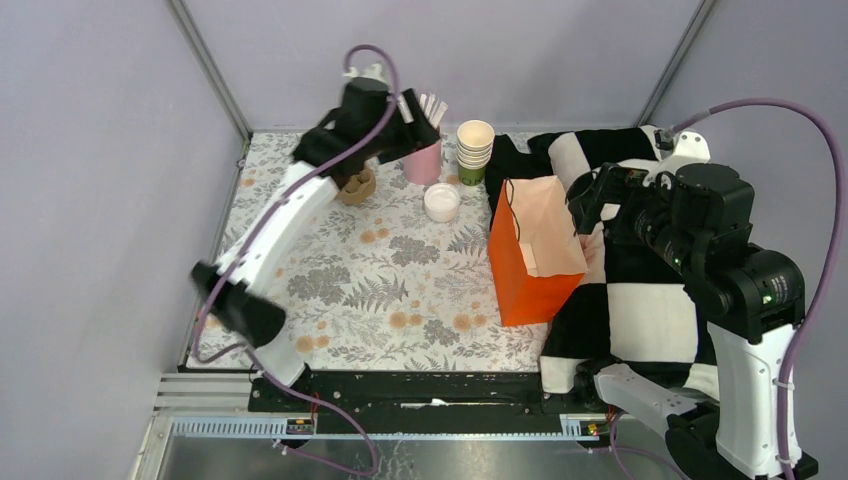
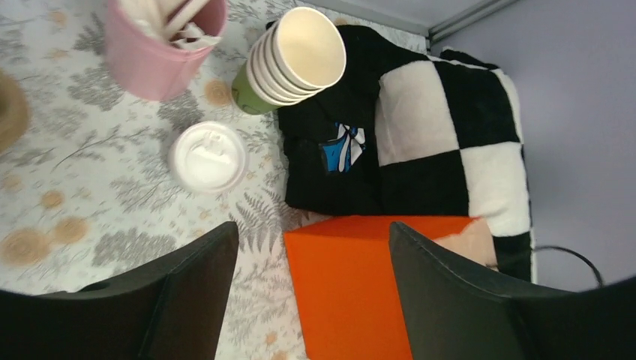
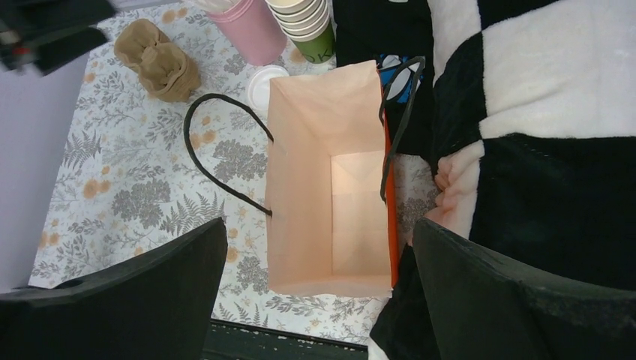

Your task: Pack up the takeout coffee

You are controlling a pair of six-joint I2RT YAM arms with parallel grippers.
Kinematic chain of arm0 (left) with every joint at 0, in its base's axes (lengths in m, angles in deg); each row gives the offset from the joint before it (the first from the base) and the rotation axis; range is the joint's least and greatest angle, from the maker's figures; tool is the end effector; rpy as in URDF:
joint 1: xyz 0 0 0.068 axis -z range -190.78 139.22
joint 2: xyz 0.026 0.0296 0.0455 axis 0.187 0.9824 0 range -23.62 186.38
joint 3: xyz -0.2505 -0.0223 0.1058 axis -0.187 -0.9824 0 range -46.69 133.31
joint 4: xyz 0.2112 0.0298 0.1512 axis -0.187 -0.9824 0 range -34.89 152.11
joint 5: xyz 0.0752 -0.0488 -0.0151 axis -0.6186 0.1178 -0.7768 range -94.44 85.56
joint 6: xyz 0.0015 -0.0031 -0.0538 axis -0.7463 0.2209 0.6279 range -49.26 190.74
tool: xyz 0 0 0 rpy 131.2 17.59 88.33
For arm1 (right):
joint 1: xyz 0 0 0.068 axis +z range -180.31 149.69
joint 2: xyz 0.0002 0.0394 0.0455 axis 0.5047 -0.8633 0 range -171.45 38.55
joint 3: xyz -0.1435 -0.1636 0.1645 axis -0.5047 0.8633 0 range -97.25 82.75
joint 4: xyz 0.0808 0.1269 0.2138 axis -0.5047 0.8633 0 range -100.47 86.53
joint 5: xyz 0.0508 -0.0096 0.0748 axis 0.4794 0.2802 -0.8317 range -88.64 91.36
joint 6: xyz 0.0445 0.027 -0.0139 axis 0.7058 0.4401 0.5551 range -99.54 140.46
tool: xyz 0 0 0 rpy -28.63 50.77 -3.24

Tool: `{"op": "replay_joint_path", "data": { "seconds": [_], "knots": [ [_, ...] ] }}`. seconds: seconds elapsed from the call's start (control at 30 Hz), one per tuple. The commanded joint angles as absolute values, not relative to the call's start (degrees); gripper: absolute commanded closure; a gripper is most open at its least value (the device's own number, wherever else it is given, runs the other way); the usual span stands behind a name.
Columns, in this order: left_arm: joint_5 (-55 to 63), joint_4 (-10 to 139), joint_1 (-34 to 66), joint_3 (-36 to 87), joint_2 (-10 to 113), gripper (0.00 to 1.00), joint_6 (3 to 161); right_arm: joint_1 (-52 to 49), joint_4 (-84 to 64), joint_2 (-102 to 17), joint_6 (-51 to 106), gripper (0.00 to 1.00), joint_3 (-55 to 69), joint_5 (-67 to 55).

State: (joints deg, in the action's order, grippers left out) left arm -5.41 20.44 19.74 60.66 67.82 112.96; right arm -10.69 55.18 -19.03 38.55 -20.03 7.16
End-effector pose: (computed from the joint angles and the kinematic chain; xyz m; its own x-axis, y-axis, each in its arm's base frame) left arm 0.2971 -0.1744 0.4547 -0.6096 -0.4205 -0.6720 0.1148 0.7919 -0.5997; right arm 0.1059 0.0339 0.5143 -0.3889 0.1892 -0.9016 -0.1305 0.9575 0.2572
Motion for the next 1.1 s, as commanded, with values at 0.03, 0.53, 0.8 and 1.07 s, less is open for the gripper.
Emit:
{"op": "replay_joint_path", "data": {
  "seconds": [0.03,0.53,0.8,1.07],
  "knots": [
    [-7.39,29.24,22.88,73.67,82.13,0.25,111.13,-11.12,51.45,-17.77,34.59,0.0,-19.18,7.7],
    [-25.72,36.07,25.95,87.46,104.99,0.35,100.12,-11.06,52.7,-16.82,28.61,0.0,-17.86,14.3],
    [-26.06,40.17,25.96,88.67,109.09,0.43,98.67,-11.14,52.02,-17.2,27.54,0.0,-17.36,16.08],
    [-26.64,43.38,25.96,90.81,112.35,0.53,96.23,-11.11,51.93,-17.5,26.88,0.0,-17.14,17.66]
  ]
}}
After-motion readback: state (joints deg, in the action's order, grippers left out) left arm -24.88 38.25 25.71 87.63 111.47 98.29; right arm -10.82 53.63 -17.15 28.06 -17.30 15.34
